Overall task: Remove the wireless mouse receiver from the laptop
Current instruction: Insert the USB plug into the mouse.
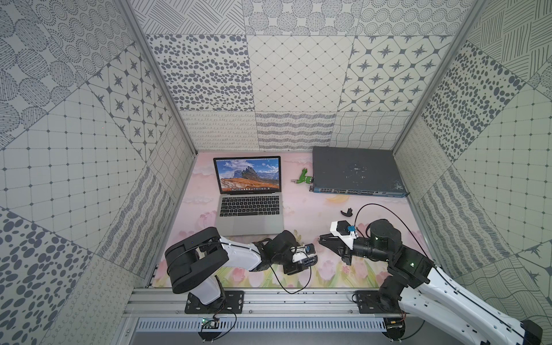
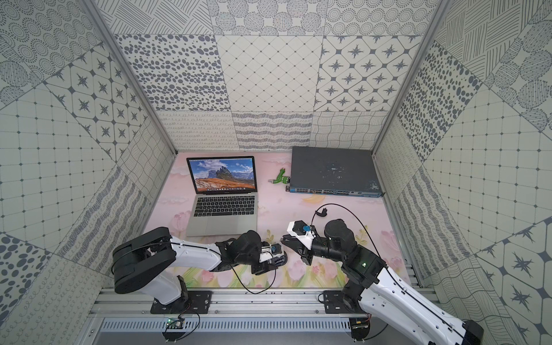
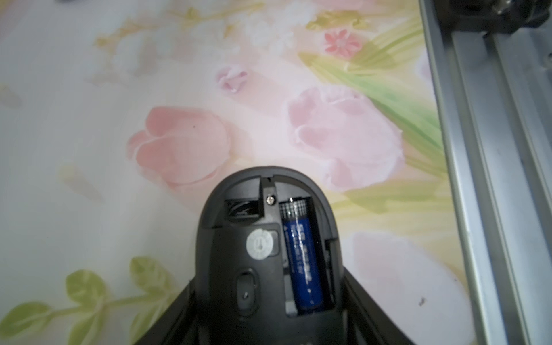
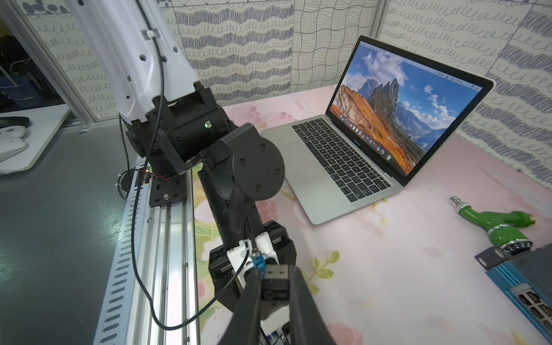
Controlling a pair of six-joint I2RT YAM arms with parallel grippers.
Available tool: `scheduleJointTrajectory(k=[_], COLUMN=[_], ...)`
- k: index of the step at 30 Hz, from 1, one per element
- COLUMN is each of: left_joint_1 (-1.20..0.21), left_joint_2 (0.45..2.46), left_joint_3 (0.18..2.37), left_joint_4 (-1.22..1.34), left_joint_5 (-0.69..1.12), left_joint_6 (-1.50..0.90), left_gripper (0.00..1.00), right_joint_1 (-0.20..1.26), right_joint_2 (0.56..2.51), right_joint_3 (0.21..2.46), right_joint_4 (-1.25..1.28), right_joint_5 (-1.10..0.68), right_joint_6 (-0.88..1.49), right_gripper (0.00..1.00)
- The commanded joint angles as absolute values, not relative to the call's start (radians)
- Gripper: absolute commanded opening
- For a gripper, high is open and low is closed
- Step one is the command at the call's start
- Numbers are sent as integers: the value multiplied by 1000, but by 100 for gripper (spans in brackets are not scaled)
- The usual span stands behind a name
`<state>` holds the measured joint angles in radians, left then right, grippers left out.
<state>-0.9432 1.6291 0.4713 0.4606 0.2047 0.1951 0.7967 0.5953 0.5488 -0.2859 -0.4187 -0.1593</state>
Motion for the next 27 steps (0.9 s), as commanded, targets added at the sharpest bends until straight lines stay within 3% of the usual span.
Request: scheduleJointTrajectory(k=[1,10,16,21,27], left_joint_1=[-940,-934,-928,-921,-892], left_joint_2=[1708,1985,1992,2001,2019], left_joint_3=[369,236,235,233,244], left_joint_4=[758,1327,1327,1334,1336], left_joint_5=[191,233,236,259,323], left_joint_6=[105,92,100,95,82], left_gripper=[66,65,65,61,57], right_joint_1=[794,785,771,771,772], right_joint_2=[588,660,708,860,981], right_joint_3=[600,742,769,806,819], right_joint_4=[-285,-564,-704,-821,-789], right_joint_5=[-410,-415,-442,-391,-457], right_joint_6=[-178,-284,-395,-522,-622], right_gripper=[8,10,10,8,8])
